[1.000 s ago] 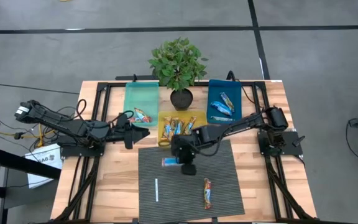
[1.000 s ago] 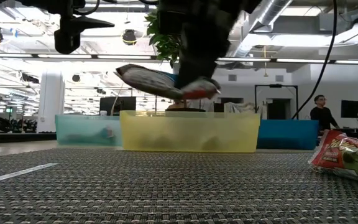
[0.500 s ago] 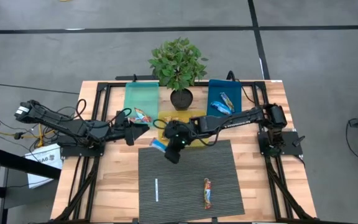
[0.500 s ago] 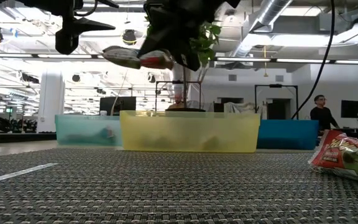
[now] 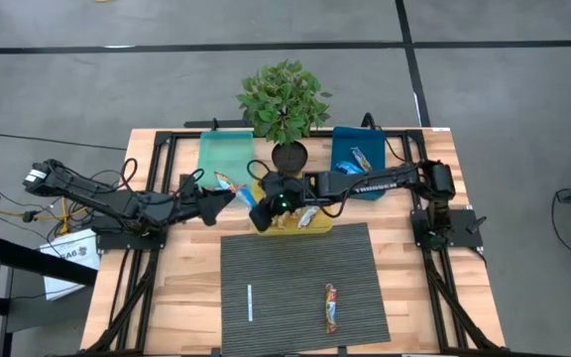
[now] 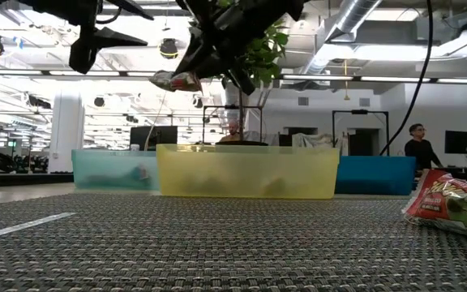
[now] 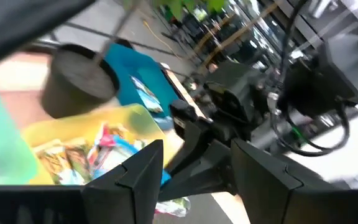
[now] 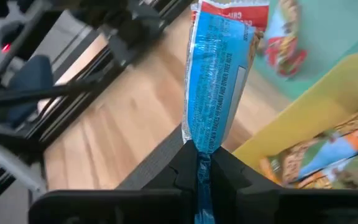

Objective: Pick and place Granola Bars by type
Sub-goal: Put the red granola bar into the green bin

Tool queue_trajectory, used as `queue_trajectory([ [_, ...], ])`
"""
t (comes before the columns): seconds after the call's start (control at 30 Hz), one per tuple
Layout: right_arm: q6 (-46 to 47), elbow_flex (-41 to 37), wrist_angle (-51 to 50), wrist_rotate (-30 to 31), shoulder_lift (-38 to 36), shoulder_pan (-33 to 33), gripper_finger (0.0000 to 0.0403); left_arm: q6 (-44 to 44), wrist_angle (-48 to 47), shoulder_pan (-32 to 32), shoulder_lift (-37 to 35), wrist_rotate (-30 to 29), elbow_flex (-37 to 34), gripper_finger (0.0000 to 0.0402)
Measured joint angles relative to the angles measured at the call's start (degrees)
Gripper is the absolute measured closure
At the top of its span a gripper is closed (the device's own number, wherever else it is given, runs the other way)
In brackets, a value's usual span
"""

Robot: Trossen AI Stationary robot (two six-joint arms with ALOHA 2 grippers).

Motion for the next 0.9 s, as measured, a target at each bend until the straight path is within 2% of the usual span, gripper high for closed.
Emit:
queue_trajectory([
  [0.2,1.03,0.0,2.85,3.81,0.0,-0.87,0.039,-4.21,-3.7,0.01,0.0,-6.52,0.0,0.0221],
  [0.43,0.56,0.0,11.84,4.3,-0.02,-1.23,0.039,-6.45,-5.04,0.02,0.04,-7.67,0.0,0.0221],
  [0.9,-1.18,0.0,18.48,3.58,-0.02,-1.29,0.039,-9.77,-4.03,0.04,0.04,-7.8,0.0,0.0221],
])
